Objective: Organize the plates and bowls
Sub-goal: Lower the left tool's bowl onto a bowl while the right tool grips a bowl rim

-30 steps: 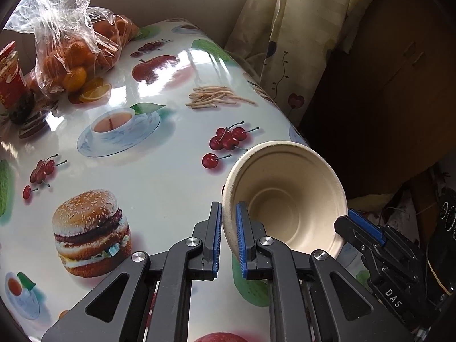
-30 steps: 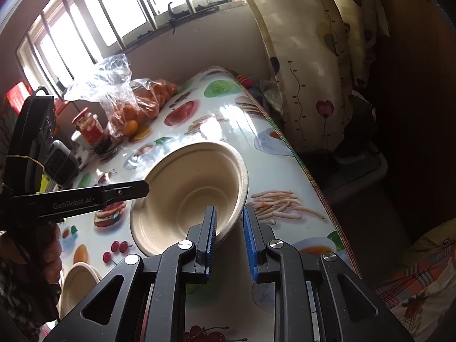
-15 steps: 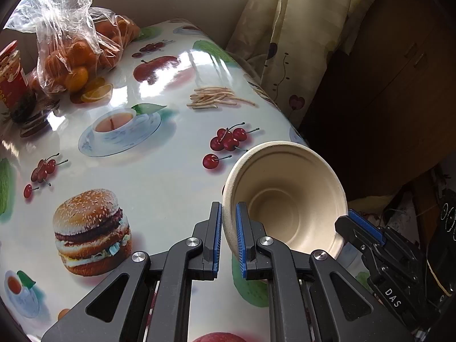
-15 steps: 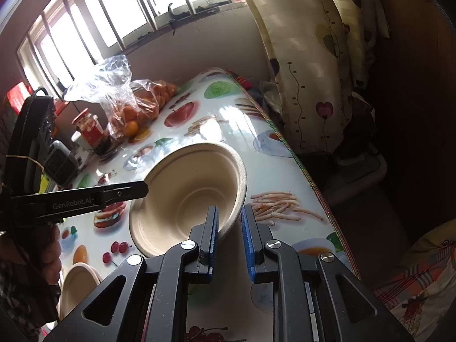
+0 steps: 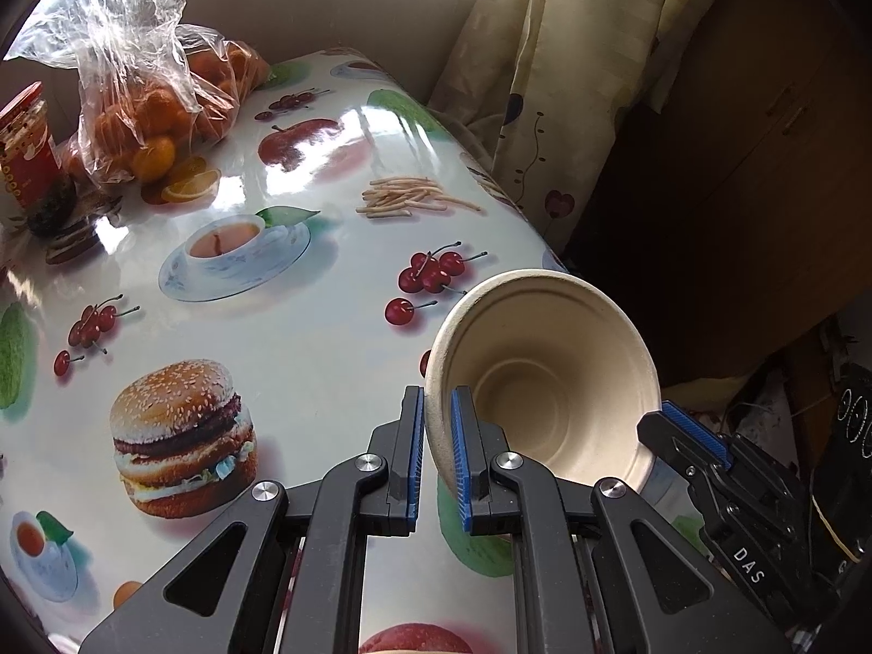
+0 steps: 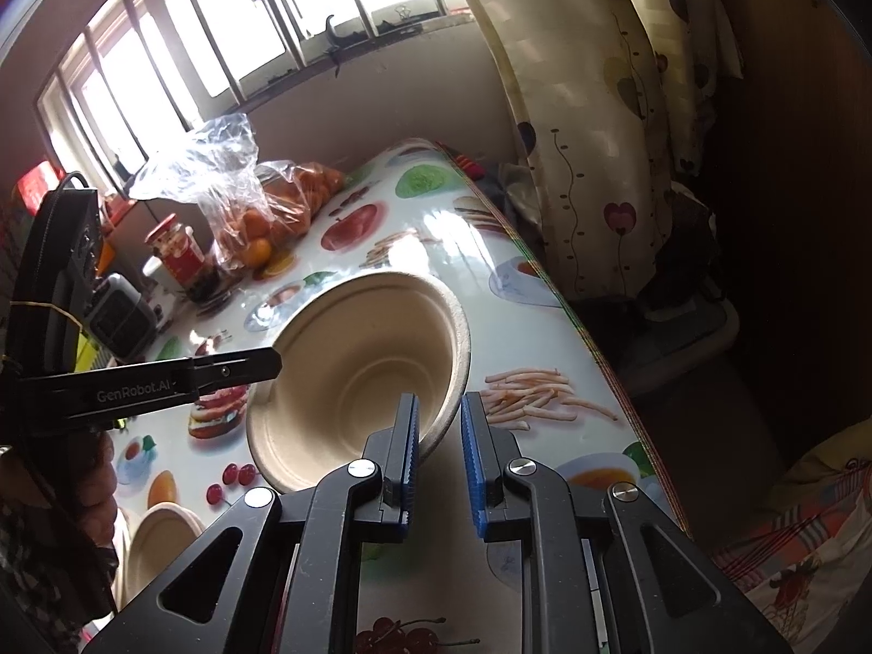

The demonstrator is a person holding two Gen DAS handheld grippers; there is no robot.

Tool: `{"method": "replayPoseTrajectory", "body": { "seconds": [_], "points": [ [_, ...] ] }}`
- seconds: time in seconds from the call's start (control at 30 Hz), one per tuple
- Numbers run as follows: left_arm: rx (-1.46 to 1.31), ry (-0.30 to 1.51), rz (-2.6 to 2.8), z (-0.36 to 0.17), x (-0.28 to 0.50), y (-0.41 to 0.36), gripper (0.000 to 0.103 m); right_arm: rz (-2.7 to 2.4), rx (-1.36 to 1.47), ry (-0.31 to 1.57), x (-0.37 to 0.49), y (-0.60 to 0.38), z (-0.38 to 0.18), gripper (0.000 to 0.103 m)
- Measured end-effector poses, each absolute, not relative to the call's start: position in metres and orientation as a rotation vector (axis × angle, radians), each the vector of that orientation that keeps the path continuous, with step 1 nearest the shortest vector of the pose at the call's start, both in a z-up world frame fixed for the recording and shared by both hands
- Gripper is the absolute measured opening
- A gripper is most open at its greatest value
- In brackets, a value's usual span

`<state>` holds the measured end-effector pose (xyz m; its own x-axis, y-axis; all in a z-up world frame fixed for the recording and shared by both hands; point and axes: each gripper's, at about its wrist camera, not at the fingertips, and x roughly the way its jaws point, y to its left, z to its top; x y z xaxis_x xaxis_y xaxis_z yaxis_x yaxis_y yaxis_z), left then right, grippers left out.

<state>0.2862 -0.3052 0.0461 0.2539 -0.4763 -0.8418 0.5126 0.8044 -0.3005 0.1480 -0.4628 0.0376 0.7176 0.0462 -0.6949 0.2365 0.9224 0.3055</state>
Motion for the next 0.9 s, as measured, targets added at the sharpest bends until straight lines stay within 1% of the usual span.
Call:
{"method": "replayPoseTrajectory", "body": {
  "seconds": [0.9],
  "points": [
    [-0.017,1.057,-0.666,0.082,0.25,-0.26,0.011,-0.059,0.362,0.701,0.112,-0.425,0.07,0.015]
  ]
}}
